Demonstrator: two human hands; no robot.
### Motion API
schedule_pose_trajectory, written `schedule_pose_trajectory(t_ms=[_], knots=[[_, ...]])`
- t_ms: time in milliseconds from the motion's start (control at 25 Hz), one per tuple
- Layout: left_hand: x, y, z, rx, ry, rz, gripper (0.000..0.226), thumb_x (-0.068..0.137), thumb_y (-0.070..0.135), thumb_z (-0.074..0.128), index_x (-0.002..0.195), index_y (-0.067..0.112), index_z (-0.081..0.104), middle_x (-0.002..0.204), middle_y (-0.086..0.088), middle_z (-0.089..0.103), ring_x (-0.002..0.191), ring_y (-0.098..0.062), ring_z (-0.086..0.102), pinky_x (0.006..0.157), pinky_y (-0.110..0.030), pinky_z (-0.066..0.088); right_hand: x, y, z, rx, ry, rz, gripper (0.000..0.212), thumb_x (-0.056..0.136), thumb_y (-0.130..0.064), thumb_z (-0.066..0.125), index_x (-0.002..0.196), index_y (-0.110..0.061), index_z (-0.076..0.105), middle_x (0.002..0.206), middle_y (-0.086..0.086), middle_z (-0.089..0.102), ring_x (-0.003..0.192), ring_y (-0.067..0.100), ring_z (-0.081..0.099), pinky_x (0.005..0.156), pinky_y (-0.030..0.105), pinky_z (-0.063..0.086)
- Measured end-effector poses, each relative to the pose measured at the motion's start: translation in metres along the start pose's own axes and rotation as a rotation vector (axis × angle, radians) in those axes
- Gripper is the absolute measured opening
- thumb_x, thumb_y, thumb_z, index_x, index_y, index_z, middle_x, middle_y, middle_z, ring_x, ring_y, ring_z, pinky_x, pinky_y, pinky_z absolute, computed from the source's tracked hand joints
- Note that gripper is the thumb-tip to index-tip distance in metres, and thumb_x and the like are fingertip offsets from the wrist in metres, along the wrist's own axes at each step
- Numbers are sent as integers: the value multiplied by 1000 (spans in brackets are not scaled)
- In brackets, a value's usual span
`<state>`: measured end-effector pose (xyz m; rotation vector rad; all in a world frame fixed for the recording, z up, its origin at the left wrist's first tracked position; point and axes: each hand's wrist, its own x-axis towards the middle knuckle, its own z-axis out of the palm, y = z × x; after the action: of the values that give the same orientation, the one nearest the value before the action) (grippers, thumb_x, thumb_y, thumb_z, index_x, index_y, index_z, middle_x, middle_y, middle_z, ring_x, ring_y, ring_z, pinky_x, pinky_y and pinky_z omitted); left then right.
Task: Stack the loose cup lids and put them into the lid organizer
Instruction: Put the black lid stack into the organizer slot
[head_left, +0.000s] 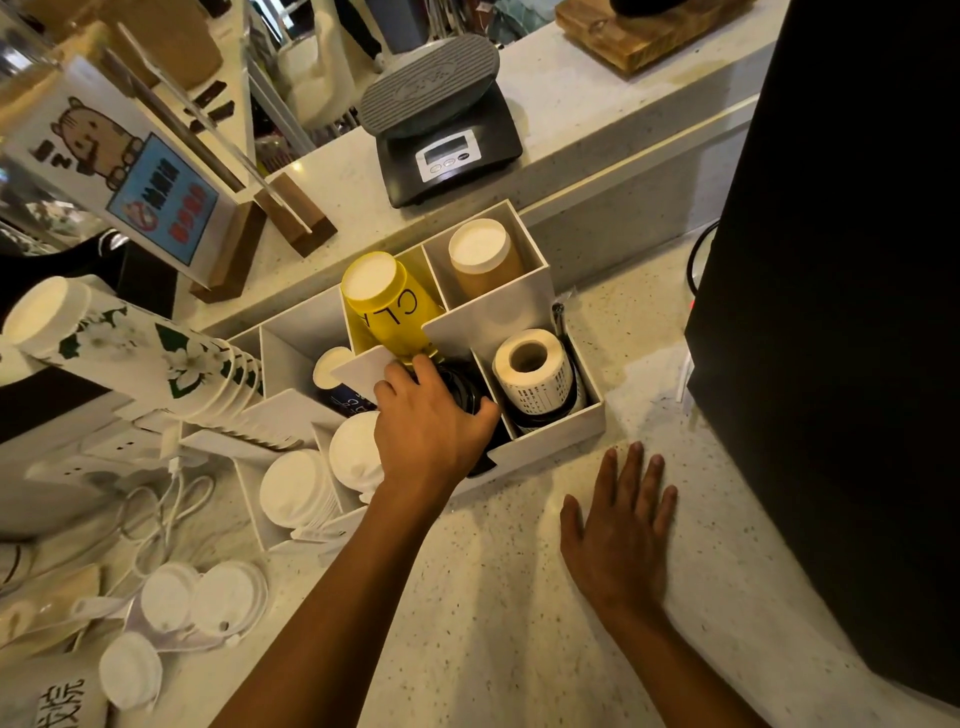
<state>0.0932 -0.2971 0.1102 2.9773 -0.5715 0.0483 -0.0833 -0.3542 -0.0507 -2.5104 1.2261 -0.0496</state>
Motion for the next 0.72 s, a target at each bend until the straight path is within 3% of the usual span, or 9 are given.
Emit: schedule_pose_trajectory(t_ms=[200,320,400,440,520,720], knots=[[-2,1,1,10,12,25,72,75,65,56,123,14,41,123,-12,49,113,-32,47,88,-44,52,0,1,-3,53,-49,7,78,92,-61,13,153,-14,25,162,17,16,150,40,9,118,60,15],[-4,-2,-2,-32,40,60,71,78,70,48,122,14,43,122,-12,50,110,-30,48,88,-45,52,-1,-19,-33,438,78,49,53,98,-41,37,143,-14,47,152,14,42,142,36,33,110,59,35],[-5,-6,-2,-209,44,59,64,85,68,37,126,20,43,127,-11,51,114,-29,49,93,-45,50,-1,-47,-68,743,185,-92,37,98,-25,48,134,-17,55,137,8,56,129,22,47,101,48,49],[-6,-9,-3,-340,61,37,58,89,65,32,130,24,43,131,-10,50,116,-27,50,95,-45,49,1,-63,-87,782,236,-192,34,99,-25,46,131,-19,56,133,5,58,125,18,49,100,41,50],[-11,-17,-2,-526,150,11,50,95,56,27,132,29,46,133,-6,49,117,-22,52,96,-44,52,13,-89,-108,715,278,-389,38,102,-33,38,134,-19,53,137,4,57,129,17,47,105,35,45],[-18,-44,17,-542,196,149,50,99,43,24,141,24,45,142,-3,50,124,-16,51,105,-37,45,44,-119,-101,523,229,-657,46,103,-33,34,144,-14,43,150,7,47,146,23,30,118,44,29]])
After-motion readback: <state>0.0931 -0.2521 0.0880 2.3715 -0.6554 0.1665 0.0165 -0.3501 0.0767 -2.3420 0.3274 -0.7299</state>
